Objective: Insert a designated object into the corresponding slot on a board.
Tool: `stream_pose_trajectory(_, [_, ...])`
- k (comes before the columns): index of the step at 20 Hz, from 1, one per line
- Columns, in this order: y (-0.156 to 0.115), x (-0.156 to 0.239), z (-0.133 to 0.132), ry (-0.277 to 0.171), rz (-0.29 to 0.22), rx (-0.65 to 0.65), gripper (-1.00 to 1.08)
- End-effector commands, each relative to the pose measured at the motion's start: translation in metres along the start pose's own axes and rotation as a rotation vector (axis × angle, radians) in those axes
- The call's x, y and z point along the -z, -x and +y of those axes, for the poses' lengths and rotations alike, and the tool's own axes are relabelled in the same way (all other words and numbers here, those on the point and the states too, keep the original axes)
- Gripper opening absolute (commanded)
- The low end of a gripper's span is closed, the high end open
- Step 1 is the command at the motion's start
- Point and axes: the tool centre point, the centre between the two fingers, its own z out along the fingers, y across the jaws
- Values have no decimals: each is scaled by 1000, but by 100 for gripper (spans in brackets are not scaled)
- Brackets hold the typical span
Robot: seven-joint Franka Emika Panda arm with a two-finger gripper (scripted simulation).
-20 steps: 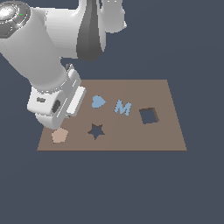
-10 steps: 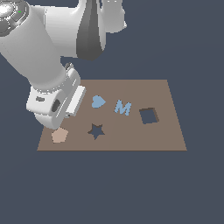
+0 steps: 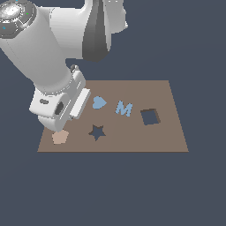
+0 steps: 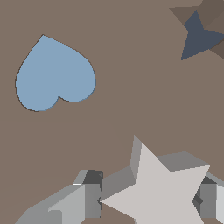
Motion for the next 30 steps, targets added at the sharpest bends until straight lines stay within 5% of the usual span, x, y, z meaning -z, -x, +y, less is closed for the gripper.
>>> stream_pose_trajectory(1, [-8, 1, 1, 1, 0, -25, -100])
stream_pose_trajectory(18, [-89, 5, 30, 4, 1, -319, -100])
stream_pose_trajectory(30, [-111, 7, 46, 4, 1, -412, -100])
